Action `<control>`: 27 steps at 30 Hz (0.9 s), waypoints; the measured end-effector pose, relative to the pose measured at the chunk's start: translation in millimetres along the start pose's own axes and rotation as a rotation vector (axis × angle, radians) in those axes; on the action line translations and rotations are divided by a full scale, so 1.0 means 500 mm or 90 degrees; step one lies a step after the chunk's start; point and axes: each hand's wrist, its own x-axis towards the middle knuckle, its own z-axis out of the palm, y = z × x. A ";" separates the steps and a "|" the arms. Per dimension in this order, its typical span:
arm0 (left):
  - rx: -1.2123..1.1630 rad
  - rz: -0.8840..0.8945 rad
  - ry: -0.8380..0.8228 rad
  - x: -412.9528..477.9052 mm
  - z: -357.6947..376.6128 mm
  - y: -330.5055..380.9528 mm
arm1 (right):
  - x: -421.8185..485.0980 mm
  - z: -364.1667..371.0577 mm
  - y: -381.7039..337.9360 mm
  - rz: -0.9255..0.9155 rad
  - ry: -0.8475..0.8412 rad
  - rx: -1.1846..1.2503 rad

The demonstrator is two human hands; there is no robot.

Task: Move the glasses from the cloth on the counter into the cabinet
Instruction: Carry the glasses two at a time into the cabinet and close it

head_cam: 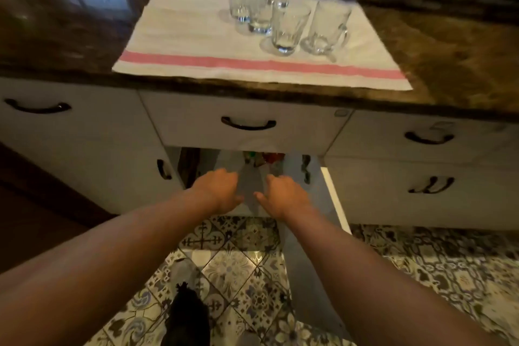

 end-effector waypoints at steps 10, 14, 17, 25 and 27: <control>-0.042 0.021 0.151 -0.183 -0.272 0.047 | -0.220 -0.266 -0.044 0.043 0.131 -0.028; -0.031 0.066 0.172 -0.192 -0.357 0.023 | -0.225 -0.313 -0.070 0.060 0.161 -0.060; -0.006 0.087 0.198 -0.197 -0.406 0.003 | -0.222 -0.352 -0.104 0.072 0.189 -0.064; 0.008 0.099 0.288 -0.166 -0.476 -0.045 | -0.205 -0.425 -0.189 0.063 0.237 -0.045; -0.006 0.106 0.297 -0.156 -0.476 -0.053 | -0.199 -0.429 -0.202 0.062 0.254 -0.044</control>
